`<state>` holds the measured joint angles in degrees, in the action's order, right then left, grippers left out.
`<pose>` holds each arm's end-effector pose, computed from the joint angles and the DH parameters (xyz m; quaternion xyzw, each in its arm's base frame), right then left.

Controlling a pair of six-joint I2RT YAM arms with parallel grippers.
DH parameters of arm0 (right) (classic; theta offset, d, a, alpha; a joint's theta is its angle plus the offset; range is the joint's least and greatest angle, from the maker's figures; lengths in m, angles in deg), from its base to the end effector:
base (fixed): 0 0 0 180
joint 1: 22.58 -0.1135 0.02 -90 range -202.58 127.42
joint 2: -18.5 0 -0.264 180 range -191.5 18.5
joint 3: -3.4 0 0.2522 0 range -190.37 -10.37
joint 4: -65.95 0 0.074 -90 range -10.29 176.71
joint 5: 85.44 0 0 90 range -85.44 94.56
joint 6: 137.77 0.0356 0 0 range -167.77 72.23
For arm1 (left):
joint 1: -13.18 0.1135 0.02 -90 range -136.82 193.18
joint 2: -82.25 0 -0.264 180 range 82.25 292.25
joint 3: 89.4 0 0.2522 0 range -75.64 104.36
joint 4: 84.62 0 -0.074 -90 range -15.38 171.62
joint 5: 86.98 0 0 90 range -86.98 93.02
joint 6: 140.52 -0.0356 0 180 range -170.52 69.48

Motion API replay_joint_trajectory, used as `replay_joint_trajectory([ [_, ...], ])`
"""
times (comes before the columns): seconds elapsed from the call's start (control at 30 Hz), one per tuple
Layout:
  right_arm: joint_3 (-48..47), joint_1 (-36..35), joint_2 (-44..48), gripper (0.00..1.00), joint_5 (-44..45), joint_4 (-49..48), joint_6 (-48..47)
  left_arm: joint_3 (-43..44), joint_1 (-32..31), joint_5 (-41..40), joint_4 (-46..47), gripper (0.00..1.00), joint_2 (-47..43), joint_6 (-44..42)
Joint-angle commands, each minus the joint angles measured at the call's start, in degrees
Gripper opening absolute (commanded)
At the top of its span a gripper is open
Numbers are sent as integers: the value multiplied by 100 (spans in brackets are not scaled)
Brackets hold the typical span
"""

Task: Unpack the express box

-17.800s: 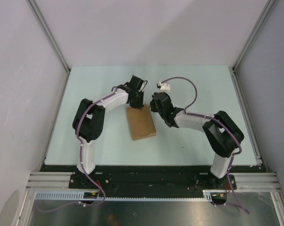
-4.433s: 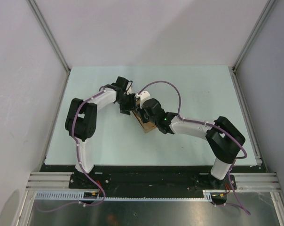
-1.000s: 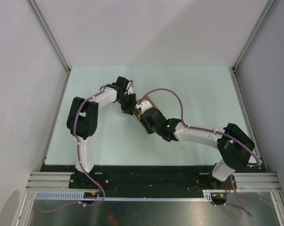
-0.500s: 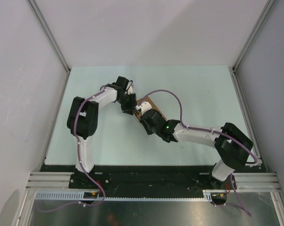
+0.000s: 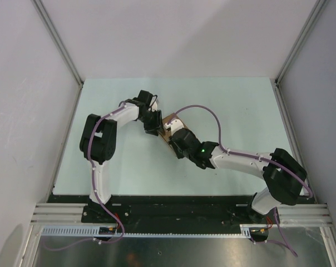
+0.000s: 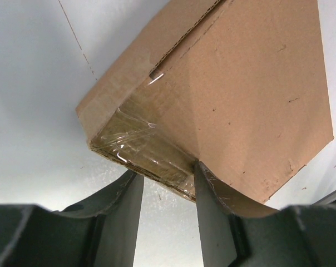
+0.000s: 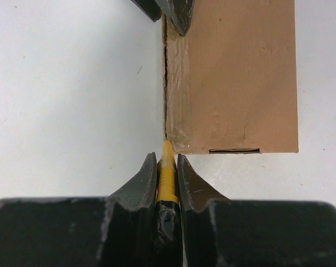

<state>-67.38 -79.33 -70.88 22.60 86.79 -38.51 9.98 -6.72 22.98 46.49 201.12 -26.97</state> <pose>0.1953 0.2778 0.2285 -0.2983 0.8444 0.1109 0.4309 0.3953 -0.1560 0.1606 0.0017 0.9679 -0.2265 0.1086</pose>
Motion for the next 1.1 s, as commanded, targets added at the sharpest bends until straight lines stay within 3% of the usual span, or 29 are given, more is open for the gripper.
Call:
replay_joint_trajectory([
  [0.0,24,-29,501,0,173,514,6,-107,57,-1206,68,45,435,-263],
  [0.23,41,-29,1177,0,454,1427,85,-90,65,-1180,68,45,137,-228],
  [0.4,164,234,1284,0,490,1438,295,112,65,-828,77,48,-310,-123],
  [0.7,164,1182,1011,0,701,243,744,666,83,-783,68,61,-900,-70],
  [0.77,164,1359,906,0,718,-91,771,701,92,-836,68,69,-839,-79],
  [0.9,112,1640,624,0,851,-443,674,1060,109,-967,68,70,-532,-175],
  [1.07,103,1711,659,0,622,-216,726,1518,249,-1522,86,70,-32,-272],
])
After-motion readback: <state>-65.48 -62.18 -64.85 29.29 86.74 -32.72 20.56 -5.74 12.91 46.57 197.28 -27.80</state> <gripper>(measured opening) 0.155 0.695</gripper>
